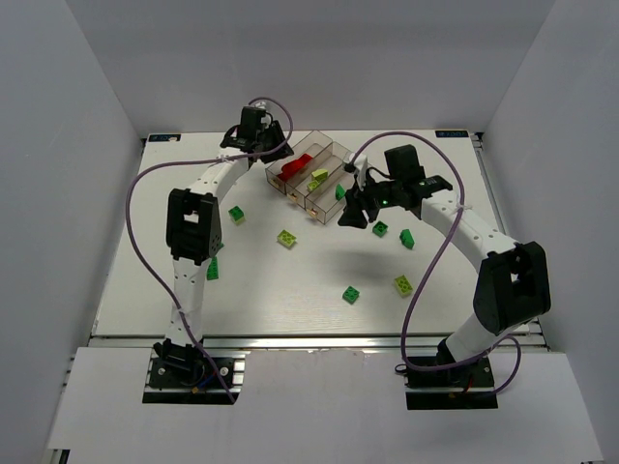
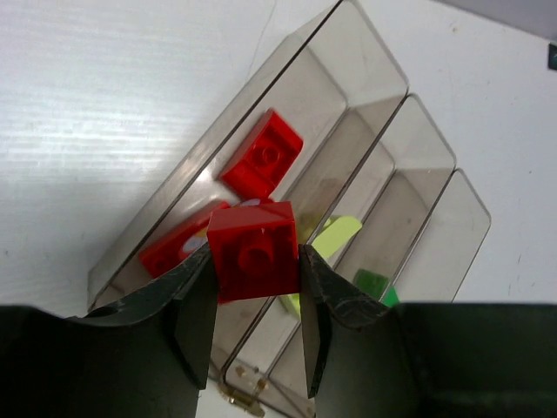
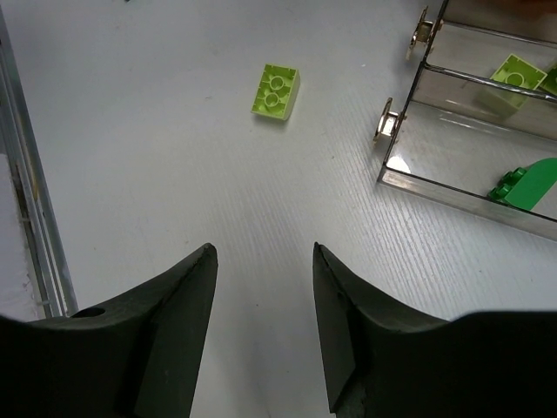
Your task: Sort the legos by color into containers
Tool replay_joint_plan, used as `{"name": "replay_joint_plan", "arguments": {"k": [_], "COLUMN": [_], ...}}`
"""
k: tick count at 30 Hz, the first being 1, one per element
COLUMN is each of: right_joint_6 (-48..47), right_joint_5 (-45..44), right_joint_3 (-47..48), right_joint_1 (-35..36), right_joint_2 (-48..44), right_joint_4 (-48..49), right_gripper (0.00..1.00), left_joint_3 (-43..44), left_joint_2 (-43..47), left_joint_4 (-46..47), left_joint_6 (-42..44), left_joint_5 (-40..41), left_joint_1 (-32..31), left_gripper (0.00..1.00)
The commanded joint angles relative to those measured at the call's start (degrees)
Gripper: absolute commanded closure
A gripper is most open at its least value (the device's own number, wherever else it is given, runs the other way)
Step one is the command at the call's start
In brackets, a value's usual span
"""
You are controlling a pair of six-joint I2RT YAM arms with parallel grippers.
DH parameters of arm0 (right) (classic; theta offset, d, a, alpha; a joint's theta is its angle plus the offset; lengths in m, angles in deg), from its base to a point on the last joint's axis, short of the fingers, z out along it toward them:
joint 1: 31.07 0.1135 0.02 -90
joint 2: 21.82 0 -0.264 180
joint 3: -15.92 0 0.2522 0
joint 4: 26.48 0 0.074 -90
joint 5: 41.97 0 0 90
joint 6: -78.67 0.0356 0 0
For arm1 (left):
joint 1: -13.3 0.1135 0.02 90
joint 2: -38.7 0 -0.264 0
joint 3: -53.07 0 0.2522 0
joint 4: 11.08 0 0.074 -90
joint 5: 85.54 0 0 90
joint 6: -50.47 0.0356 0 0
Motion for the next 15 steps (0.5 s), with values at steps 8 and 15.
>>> {"name": "replay_joint_plan", "arguments": {"k": [8, 15], "right_joint_6": [0.8, 1.5], "right_joint_5": [1.5, 1.5], "right_joint_3": [-1.4, -2.3], "right_joint_1": [-0.6, -0.7], "right_joint_2": [-1.0, -1.5], "right_joint_4": [2.0, 2.7], "right_gripper": [0.46, 0.46], "left_joint_3": [6.8, 11.0], "left_joint_2": [-3.9, -8.1], "left_joint_4": [5.0, 8.0], "left_joint_6": [-4.2, -6.5], "left_joint_5": [-3.1, -4.2], "left_joint_1": [-1.1, -2.0], "left_gripper": [0.62, 0.59]}}
